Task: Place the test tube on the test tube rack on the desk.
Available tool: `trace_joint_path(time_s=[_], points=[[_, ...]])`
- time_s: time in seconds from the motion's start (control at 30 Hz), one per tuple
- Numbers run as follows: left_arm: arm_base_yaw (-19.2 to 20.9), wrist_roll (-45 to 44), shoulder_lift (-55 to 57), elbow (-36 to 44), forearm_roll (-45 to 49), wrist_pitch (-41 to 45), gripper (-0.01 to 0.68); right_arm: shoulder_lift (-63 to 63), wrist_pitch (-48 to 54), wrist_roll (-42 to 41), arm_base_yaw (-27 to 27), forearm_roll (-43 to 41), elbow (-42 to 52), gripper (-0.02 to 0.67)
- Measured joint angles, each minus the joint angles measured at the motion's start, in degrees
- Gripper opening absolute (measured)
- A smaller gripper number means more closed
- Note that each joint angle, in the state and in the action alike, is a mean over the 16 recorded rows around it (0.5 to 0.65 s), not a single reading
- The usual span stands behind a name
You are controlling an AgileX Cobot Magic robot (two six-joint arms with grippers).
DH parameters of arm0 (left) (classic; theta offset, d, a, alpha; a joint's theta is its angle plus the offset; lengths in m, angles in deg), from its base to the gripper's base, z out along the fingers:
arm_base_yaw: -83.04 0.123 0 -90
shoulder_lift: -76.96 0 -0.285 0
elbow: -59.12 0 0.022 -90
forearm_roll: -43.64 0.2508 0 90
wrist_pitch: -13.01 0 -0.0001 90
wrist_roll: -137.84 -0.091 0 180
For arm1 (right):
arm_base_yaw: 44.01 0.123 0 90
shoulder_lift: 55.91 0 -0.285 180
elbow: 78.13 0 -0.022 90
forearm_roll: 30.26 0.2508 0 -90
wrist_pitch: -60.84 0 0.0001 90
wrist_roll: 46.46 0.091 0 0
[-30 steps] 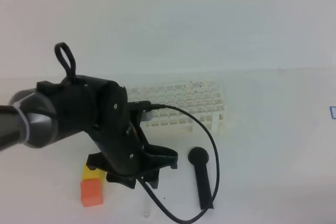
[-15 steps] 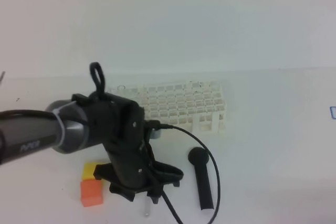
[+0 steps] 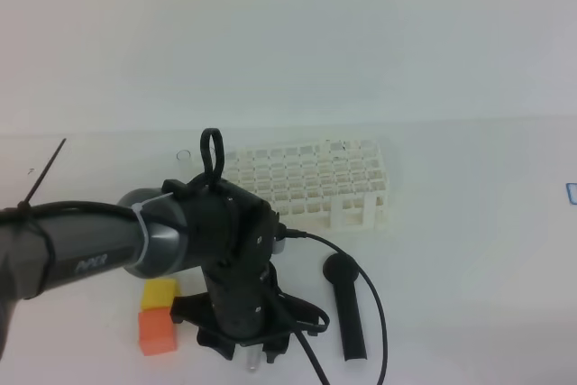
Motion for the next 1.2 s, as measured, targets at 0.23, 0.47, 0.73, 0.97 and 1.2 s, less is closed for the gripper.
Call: trace_joint_path(time_s=[0.23,0.47,0.73,0.97,1.2], points=[[0.0,0.7,0.3,-0.1,0.1,-1.0,0.254,0.0,0.0,0.0,0.0,0.0,0.0,-0.001],[0.0,0.1,0.2,-0.1,0.1,-2.2,0.145,0.0,0.0,0.0,0.0,0.0,0.0,-0.001],[0.0,-3.7,-3.1,0.0,-0.2,-3.7,0.111,0.0,0.0,0.0,0.0,0.0,0.0,-0.001],[0.0,-11.3,-8.5,0.2,-1.4,-7.2,0.111,0.0,0.0,0.0,0.0,0.0,0.0,-0.001],[0.1,-24.8,-14.2,2.4,-9.6,-15.3,0.111,0.0,0.0,0.0,0.0,0.0,0.0,-0.001]])
